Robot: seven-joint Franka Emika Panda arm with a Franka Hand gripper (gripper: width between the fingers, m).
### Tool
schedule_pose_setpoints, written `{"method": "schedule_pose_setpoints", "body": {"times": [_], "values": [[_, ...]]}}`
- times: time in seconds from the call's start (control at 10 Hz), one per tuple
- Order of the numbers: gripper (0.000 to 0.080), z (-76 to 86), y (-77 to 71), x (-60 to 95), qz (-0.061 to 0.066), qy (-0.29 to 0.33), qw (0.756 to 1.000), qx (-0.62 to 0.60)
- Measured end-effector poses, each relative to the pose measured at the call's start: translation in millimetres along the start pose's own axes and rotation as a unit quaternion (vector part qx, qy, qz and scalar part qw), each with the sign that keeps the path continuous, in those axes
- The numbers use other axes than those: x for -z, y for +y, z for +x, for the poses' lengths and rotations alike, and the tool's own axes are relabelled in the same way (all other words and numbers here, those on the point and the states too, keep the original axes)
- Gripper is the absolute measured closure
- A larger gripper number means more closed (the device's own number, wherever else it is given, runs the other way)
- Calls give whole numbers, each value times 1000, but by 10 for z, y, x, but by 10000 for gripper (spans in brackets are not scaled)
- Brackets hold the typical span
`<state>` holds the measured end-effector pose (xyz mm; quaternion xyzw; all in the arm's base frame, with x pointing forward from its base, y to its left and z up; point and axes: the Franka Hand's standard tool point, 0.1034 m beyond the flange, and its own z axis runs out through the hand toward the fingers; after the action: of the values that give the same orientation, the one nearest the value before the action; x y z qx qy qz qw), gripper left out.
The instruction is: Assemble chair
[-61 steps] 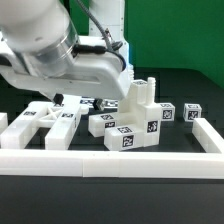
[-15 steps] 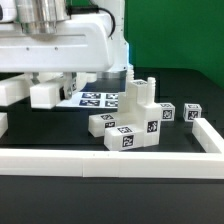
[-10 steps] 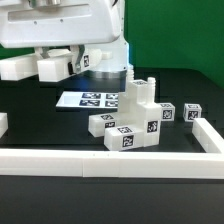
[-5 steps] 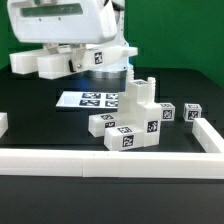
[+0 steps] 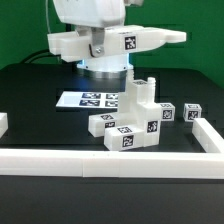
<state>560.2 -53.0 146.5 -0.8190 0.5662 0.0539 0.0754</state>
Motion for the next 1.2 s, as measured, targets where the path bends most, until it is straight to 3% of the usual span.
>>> {"method": "schedule_pose_setpoints", "body": {"times": [0.2, 0.3, 0.5, 0.6, 1.1, 1.2], "values": [[515, -25, 0, -32, -3, 0, 1000, -5], [515, -158, -31, -109, -11, -4, 1000, -12], [515, -297, -213, -167, -25, -8, 1000, -2], [515, -307, -267, -182, -25, -8, 1000, 3], [515, -305, -249, -211, -28, -9, 1000, 4], [515, -304, -268, -203, -22, -10, 1000, 1]]}}
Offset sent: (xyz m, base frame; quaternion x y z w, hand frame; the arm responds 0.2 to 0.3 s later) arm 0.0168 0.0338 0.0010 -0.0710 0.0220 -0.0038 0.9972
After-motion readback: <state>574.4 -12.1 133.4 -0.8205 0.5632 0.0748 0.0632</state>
